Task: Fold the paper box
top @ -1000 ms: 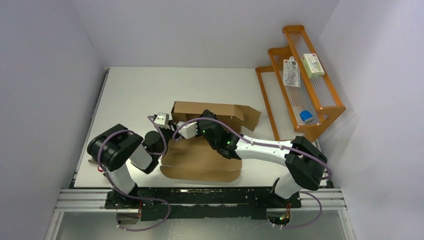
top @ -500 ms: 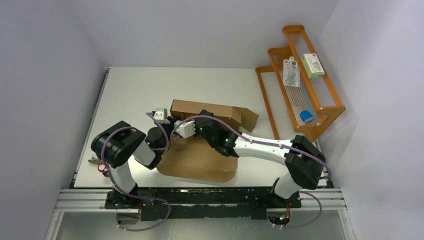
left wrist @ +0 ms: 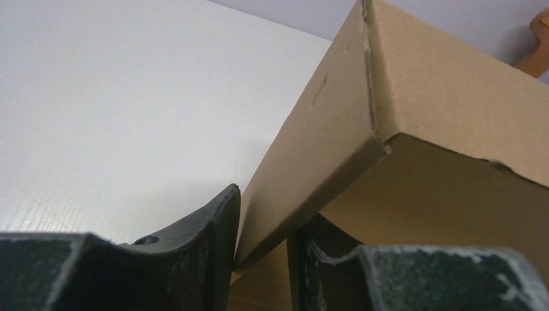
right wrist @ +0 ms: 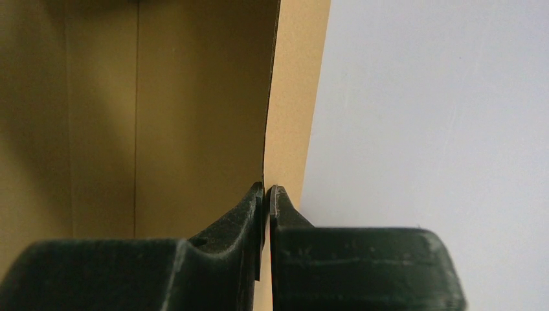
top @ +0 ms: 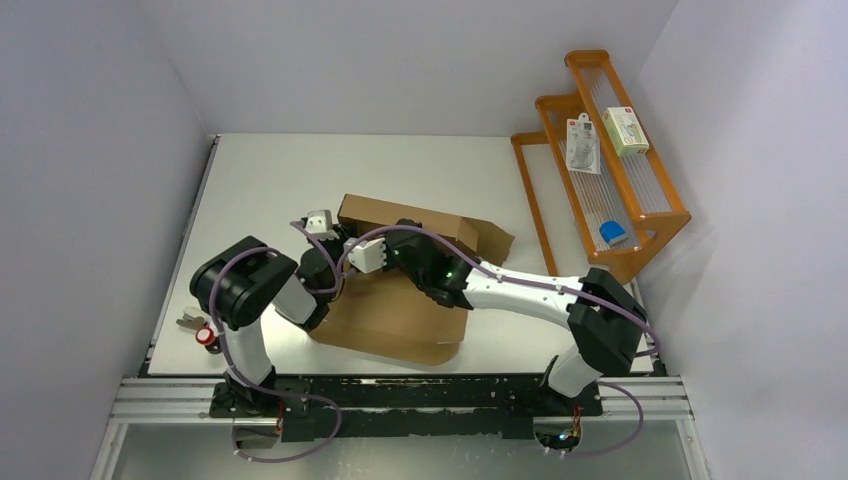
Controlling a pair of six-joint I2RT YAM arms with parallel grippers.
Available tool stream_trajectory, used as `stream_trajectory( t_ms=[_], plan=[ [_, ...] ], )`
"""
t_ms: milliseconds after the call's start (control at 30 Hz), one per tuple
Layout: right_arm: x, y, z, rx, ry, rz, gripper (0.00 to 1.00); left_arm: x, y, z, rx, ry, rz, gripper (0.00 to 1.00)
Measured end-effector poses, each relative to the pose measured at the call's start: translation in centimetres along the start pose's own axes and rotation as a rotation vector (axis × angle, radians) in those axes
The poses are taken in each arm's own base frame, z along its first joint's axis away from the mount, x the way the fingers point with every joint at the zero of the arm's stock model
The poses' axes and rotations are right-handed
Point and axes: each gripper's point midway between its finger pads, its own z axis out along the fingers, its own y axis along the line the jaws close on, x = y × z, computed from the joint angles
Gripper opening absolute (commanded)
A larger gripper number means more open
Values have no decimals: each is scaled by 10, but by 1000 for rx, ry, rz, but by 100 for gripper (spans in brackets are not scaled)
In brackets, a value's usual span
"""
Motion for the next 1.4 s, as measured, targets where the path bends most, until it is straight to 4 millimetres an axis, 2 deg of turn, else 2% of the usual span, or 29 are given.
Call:
stream_trajectory(
  t_ms=[333, 567, 867, 1400],
  plan=[
    [-5, 1, 2, -18, -18, 12, 8, -2, 6, 8, -53, -28, 7, 28],
    [-8, 0, 2, -31, -27, 17, 7, -4, 10, 9, -109, -53, 28, 13],
    [-13, 1, 5, -41, -40, 34, 7, -10, 20, 6, -200, -88, 68, 6],
    [-23, -9, 6, -12, -72, 61, 7, -31, 30, 2, -326, -139, 58, 5]
  ],
)
